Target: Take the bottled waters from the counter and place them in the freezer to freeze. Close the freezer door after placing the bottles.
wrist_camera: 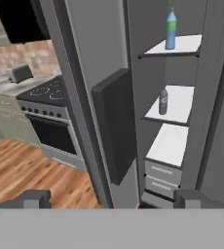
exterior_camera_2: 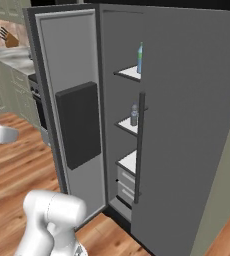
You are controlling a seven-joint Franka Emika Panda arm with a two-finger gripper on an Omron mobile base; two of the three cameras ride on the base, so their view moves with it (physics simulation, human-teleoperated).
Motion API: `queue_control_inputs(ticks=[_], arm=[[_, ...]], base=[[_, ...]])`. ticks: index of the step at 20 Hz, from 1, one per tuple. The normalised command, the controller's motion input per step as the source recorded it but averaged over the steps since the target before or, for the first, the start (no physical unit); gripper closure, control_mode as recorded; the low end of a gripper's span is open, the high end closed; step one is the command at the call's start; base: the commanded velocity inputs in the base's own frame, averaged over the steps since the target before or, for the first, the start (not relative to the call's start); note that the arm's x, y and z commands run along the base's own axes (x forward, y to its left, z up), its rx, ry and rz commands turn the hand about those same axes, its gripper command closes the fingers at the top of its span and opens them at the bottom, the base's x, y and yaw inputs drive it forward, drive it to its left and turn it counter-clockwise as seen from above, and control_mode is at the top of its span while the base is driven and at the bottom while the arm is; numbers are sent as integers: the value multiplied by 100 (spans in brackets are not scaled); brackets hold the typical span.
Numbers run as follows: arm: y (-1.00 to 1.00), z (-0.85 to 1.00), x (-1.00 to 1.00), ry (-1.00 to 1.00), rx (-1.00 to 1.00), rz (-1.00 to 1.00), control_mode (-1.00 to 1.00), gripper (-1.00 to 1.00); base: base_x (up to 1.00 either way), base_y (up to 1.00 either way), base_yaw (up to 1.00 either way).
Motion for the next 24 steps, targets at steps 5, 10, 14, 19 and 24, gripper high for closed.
queue_control_inputs(ticks=[5,10,14,19,24], arm=[[77,-75,42,-26,13,-8,-100,-100],[63,-77,40,-39,2,-4,-100,-100],[22,-78,57,-34,0,0,-100,-100],[10,-61,84,-5,0,0,-100,-100],[11,-68,79,-6,0,0,-100,-100]], base=[[0,0,0],[0,0,0],[0,0,0],[0,0,0],[0,0,0]])
